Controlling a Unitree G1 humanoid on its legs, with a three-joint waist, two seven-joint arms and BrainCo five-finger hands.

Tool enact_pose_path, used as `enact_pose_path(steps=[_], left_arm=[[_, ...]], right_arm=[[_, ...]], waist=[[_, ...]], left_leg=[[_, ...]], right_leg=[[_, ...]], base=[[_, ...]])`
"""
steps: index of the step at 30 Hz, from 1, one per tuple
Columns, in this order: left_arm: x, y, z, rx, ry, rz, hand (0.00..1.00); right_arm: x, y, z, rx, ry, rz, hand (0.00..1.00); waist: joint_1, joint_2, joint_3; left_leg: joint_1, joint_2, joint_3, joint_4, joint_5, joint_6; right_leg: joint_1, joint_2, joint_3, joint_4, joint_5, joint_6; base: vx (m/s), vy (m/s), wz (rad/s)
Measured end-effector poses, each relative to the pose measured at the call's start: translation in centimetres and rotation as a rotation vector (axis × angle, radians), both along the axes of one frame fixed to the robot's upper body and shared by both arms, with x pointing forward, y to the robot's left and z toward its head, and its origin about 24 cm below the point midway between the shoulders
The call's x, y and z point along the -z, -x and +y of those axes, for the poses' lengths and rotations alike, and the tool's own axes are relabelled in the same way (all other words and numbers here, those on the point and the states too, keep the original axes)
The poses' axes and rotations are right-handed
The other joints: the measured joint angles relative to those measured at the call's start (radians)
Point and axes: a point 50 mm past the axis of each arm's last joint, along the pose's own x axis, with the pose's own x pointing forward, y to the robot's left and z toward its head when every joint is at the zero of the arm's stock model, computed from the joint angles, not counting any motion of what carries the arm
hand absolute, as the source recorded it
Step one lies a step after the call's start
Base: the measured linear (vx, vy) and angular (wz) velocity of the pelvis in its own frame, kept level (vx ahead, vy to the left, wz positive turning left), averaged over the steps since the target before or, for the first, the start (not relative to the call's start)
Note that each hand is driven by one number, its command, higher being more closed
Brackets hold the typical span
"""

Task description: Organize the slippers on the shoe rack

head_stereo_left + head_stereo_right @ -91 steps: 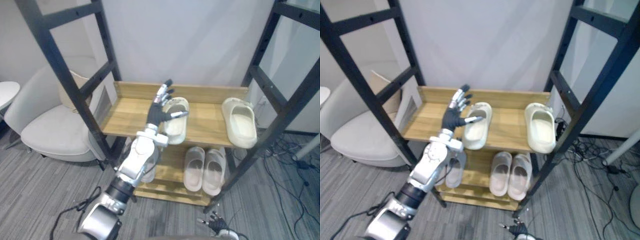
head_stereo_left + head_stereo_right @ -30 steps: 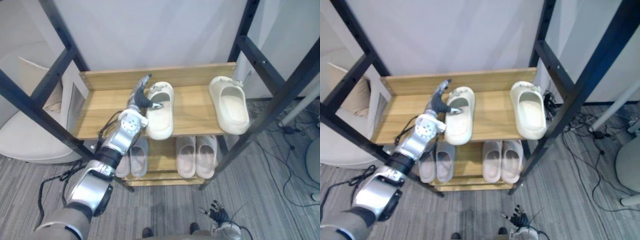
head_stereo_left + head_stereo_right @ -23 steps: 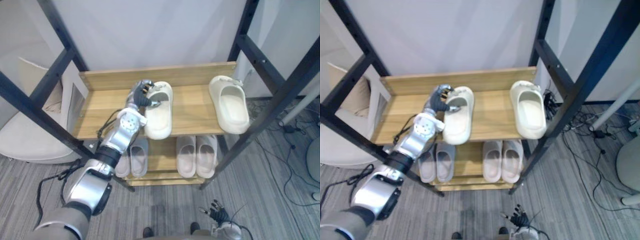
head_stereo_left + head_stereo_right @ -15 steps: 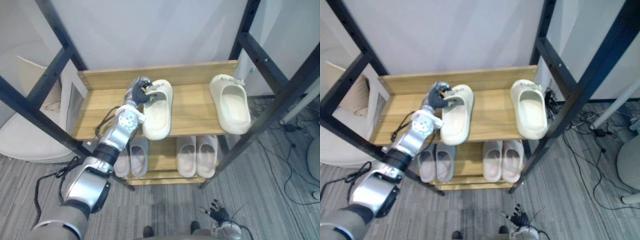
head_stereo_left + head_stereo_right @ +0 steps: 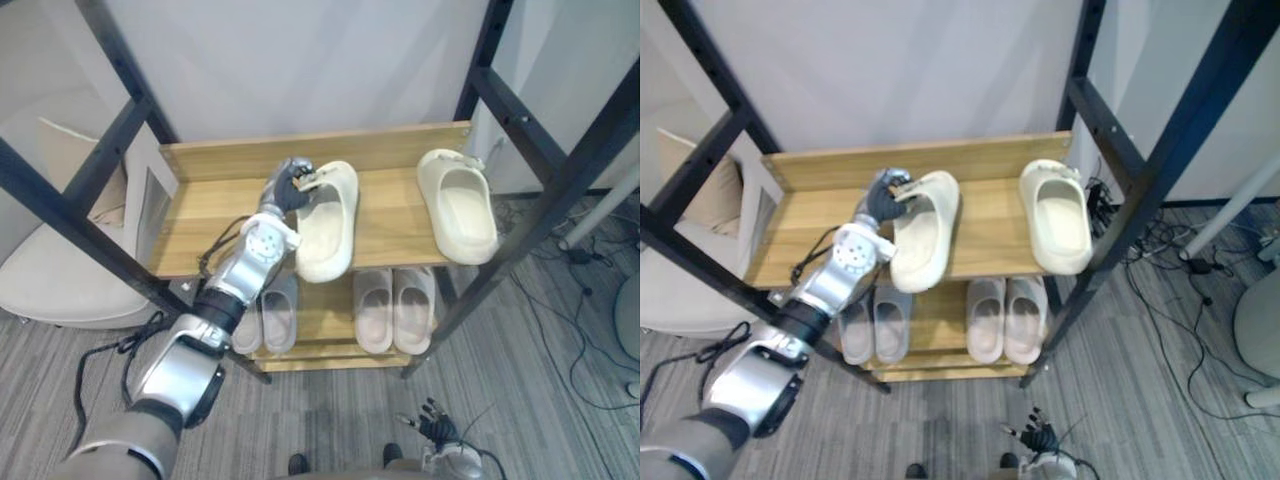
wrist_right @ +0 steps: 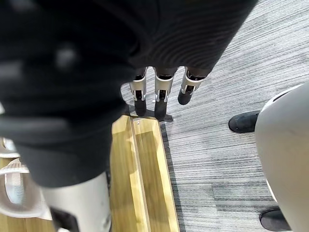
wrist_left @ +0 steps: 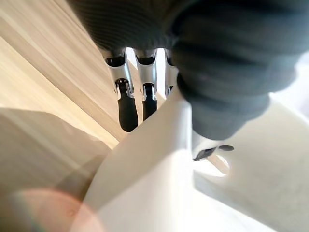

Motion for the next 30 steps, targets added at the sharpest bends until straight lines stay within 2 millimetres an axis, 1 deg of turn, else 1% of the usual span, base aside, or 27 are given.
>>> enact_pose_path(steps=[3,8,13,16,18,21,23,25,27,28,29,30], left_arm=[[0.1,0.1,-0.7,0.018,0.005,0.003,1.0],[0.1,0.0,-0.8,0.019,0.004,0.004,1.0],[-0.6,-0.9,-0.8,-0.004,-0.012,0.013,1.0],[-0.7,-1.0,-0.9,-0.006,-0.014,0.014,1.0],[-0.7,-1.0,-1.3,0.002,-0.005,0.015,1.0],[-0.8,-1.0,-1.8,0.01,0.006,0.012,1.0],[-1.4,-1.0,-2.2,0.02,0.018,0.003,1.0],[-2.5,-1.0,-3.6,0.053,0.042,-0.019,1.0],[-3.2,-1.0,-4.4,0.074,0.053,-0.035,1.0],[-3.3,-1.0,-4.5,0.076,0.054,-0.037,1.0],[-3.7,-1.0,-4.7,0.082,0.056,-0.047,0.0],[-3.9,-0.9,-5.2,0.093,0.062,-0.051,0.0]], right_arm=[[0.0,0.0,0.0,0.0,0.0,0.001,0.0],[0.0,-0.1,0.0,0.0,0.001,-0.001,0.0],[0.0,-0.1,-0.1,0.002,0.0,-0.002,0.0],[-0.1,-0.2,-0.1,0.004,-0.001,-0.006,0.0],[-0.1,-0.2,-0.2,0.011,0.0,-0.009,0.0],[-0.1,-0.1,-0.4,0.031,0.0,-0.009,0.0],[-0.1,-0.1,-0.6,0.04,0.0,-0.01,0.0],[-0.2,-0.2,-0.6,0.043,-0.001,-0.014,0.0],[-0.2,-0.2,-0.6,0.043,0.0,-0.014,0.0],[-0.2,-0.2,-0.6,0.043,-0.001,-0.014,0.0],[-0.2,-0.2,-0.6,0.045,-0.001,-0.018,0.0],[-0.3,-0.3,-0.6,0.045,-0.001,-0.021,0.0]], waist=[[-0.003,0.001,0.0],[-0.008,0.004,0.0],[-0.008,0.004,0.0],[-0.01,0.006,0.001],[-0.016,0.01,0.004],[-0.014,0.014,0.004],[-0.01,0.018,0.006],[-0.01,0.019,0.006],[-0.01,0.019,0.006],[-0.009,0.019,0.006],[-0.011,0.019,0.006],[-0.012,0.019,0.006]], left_leg=[[0.001,0.0,0.0,0.0,0.0,0.0],[0.002,0.0,0.003,0.0,0.0,0.0],[0.002,0.001,0.02,-0.001,0.0,0.0],[0.002,0.002,0.036,-0.003,0.0,0.0],[0.002,0.003,0.039,-0.003,0.0,0.0],[-0.001,0.006,0.045,-0.005,-0.001,0.0],[-0.003,0.007,0.058,-0.005,-0.003,0.004],[-0.007,0.006,0.067,-0.005,-0.004,0.005],[-0.009,0.006,0.074,-0.005,-0.004,0.006],[-0.01,0.006,0.077,-0.005,-0.004,0.006],[-0.014,0.005,0.082,-0.004,-0.005,0.007],[-0.016,0.004,0.082,-0.004,-0.005,0.007]], right_leg=[[0.006,0.0,-0.001,-0.01,0.005,0.0],[0.005,0.001,0.002,-0.01,0.005,0.0],[-0.004,0.001,0.016,-0.01,0.011,0.0],[-0.007,0.002,0.034,-0.01,0.015,0.0],[-0.009,0.002,0.036,-0.01,0.016,0.001],[-0.024,0.003,0.043,-0.006,0.016,0.001],[-0.033,0.004,0.058,-0.003,0.016,0.001],[-0.044,0.002,0.069,0.008,0.013,0.004],[-0.056,0.0,0.081,0.017,0.01,0.007],[-0.059,0.0,0.085,0.021,0.009,0.009],[-0.07,-0.001,0.093,0.03,0.006,0.01],[-0.074,-0.002,0.094,0.031,0.006,0.01]], base=[[0.0,0.0,0.0],[0.0,0.0,0.0],[-0.03,-0.008,-0.08],[-0.02,-0.01,-0.18],[-0.03,-0.014,-0.04],[-0.03,-0.014,-0.07],[-0.02,-0.007,-0.19],[0.01,-0.004,-0.14],[0.0,-0.004,-0.09],[0.0,0.0,-0.18],[-0.01,-0.001,-0.13],[0.0,-0.001,-0.1]])
